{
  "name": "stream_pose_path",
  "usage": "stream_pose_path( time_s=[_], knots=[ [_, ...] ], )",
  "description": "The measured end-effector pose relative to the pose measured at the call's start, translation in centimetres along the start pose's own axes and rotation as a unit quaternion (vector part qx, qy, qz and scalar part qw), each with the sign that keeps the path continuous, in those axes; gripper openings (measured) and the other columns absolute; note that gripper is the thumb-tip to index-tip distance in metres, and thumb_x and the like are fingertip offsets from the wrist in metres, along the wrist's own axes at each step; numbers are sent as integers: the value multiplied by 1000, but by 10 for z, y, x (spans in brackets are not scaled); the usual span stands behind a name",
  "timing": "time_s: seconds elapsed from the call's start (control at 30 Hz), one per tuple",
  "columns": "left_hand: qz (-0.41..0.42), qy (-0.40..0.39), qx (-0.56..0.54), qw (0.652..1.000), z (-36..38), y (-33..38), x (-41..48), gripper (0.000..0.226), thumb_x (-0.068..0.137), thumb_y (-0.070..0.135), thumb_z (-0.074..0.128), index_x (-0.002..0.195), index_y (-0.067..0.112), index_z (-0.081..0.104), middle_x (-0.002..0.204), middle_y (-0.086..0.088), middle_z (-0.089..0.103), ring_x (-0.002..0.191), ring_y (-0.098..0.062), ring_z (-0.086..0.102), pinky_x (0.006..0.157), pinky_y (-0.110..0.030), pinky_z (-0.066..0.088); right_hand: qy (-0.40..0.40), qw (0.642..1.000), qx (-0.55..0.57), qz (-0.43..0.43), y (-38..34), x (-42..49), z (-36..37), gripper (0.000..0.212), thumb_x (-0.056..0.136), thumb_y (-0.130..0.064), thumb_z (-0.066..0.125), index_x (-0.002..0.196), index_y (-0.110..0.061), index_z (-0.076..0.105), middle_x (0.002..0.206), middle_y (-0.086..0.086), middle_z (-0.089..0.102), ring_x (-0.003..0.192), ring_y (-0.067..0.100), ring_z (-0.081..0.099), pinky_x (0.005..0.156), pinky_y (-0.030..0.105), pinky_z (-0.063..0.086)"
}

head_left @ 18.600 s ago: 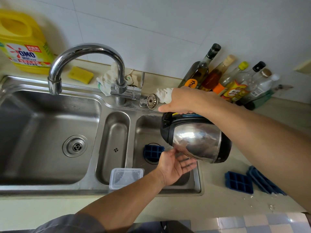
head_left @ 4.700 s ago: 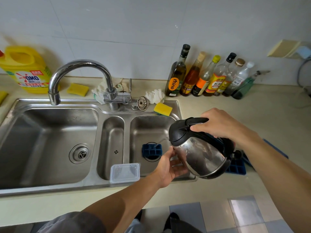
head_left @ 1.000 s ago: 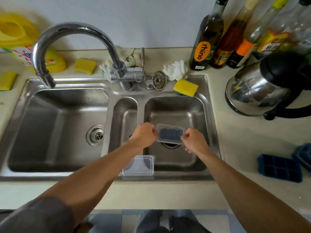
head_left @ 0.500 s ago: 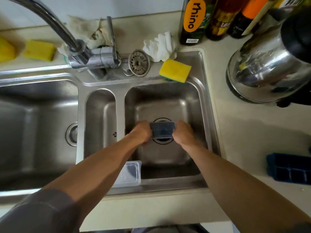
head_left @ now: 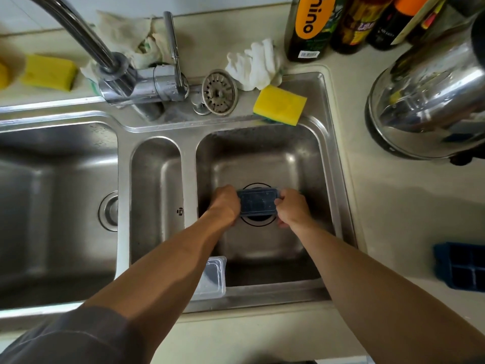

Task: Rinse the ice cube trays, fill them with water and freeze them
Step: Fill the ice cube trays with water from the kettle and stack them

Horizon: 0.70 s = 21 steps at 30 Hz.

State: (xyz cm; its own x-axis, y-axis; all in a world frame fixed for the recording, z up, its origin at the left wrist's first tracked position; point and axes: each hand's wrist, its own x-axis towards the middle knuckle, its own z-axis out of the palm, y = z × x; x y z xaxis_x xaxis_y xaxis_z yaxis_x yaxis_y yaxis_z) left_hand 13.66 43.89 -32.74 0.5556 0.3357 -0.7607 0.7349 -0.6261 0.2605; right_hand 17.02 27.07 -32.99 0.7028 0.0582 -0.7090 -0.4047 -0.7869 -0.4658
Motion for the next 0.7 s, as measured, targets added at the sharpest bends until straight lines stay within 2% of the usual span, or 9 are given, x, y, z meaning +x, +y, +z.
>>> stream_pose_path(
  time_s=[0.07,0.13,0.27,0.4,0.47,0.5,0.53,0.6,0.7],
  knots=[
    [9,10,-9,1000,-1,0,0,24,102,10,49,116,-4,64,100,-21,68,89,-36,69,66,-38,58,-13,1000,13,19,-1,0,-1,20,106,-14,50,119,-12,66,102,11,66,88,30,71,57,35,62],
    [7,12,-20,1000,-1,0,-4,26,103,10,48,117,-6,64,107,-23,69,96,-38,70,78,-41,59,-12,1000,19,21,-2,-5,-2,18,107,-16,50,115,-14,65,103,13,66,85,29,71,49,31,57],
    [-6,-6,-63,998,-3,5,-15,41,108,33,42,117,-1,62,112,-23,66,87,-32,65,72,-36,52,-5,998,57,24,-1,-26,-3,20,107,-20,50,119,-12,63,102,12,67,78,23,72,51,28,58],
    [38,62,-136,988,-20,15,-40,55,104,57,33,106,11,63,93,-10,57,64,-11,49,61,-27,41,-10,993,114,-21,-9,-62,-24,14,106,-25,51,115,-18,61,91,8,69,66,15,70,49,19,53],
    [60,78,-181,979,-33,22,-59,60,99,67,36,108,14,63,91,-4,56,67,-11,49,61,-25,44,-7,992,113,-60,-16,-86,-40,10,105,-25,53,108,-20,61,85,7,70,60,13,69,50,21,54],
    [68,77,-212,972,-39,25,-68,62,96,70,38,104,14,64,88,-1,58,69,-13,53,52,-24,47,-12,991,113,-76,-19,-99,-48,10,105,-25,53,106,-19,61,82,7,71,57,13,68,49,22,55],
    [78,78,-236,966,-45,29,-77,61,95,70,41,94,14,64,85,-1,60,68,-15,58,43,-22,48,-17,990,112,-86,-22,-113,-56,10,105,-25,53,104,-18,61,80,8,72,54,13,67,49,23,55],
    [112,108,-224,962,-56,38,-96,58,98,64,44,74,15,64,80,-7,64,65,-17,64,34,-19,45,-6,991,103,-91,-27,-139,-73,19,104,-33,54,98,-17,61,79,7,72,52,12,66,48,24,55],
    [165,143,-154,964,-76,56,-132,51,102,48,44,65,17,61,77,-10,66,62,-17,61,36,-16,43,69,988,98,-98,-41,-167,-100,47,98,-58,53,89,-13,62,75,6,70,62,18,69,58,32,62]
  ],
)
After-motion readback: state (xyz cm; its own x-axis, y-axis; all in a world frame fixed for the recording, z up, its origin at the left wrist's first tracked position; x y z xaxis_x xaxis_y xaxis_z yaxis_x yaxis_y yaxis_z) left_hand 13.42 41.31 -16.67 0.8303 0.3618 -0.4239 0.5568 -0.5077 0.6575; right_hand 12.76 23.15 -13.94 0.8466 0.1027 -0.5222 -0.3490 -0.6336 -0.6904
